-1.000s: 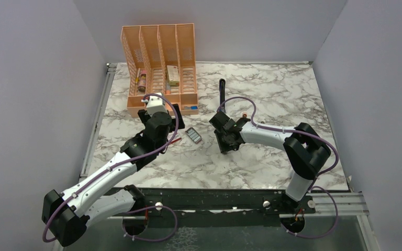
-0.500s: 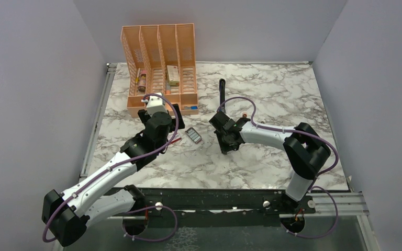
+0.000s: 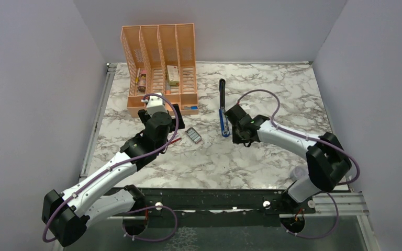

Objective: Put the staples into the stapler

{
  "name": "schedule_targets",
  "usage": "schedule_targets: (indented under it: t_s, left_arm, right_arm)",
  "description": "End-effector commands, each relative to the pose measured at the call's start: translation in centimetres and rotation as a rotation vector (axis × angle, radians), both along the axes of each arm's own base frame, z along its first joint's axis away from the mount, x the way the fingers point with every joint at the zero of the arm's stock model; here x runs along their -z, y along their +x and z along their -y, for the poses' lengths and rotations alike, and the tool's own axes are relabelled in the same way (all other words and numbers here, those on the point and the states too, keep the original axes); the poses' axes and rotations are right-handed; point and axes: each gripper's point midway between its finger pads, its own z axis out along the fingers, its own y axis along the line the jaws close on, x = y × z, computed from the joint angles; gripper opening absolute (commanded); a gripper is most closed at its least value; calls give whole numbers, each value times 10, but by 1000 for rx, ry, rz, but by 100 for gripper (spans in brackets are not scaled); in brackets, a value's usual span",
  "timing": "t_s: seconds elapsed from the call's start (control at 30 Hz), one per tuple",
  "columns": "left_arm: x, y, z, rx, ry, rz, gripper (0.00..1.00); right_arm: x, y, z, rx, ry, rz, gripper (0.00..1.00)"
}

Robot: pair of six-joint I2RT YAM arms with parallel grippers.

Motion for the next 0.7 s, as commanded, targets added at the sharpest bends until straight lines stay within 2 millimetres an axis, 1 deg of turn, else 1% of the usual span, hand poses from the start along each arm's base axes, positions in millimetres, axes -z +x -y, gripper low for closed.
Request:
schedule_targets:
  t_s: [0.0, 0.13, 0.2, 0.27, 0.33, 0.47, 0.67]
  left_arm:
    - [-5, 2, 4, 13, -26, 14, 99]
    - [-5, 2, 6, 18, -29, 14, 99]
    - [-5, 2, 7, 22, -31, 13, 99]
    - [-5, 3, 8, 25, -32, 13, 99]
    - [-5, 3, 8, 27, -33, 12, 99]
    - [-4, 3, 10, 33, -36, 10, 99]
    - [-4, 1, 9, 33, -44, 13, 99]
  right_arm:
    - [-20, 17, 45, 192, -10, 97, 21]
    - [-29, 28, 83, 325, -8, 139, 22]
    - [-32, 31, 97, 385, -6, 151, 22]
    - [-31, 33, 107, 429, -6, 160, 22]
    - [-30, 36, 113, 468, 1, 169, 22]
    - [-24, 41, 117, 534, 23, 179, 22]
    - [-14, 47, 113, 580, 44, 174, 22]
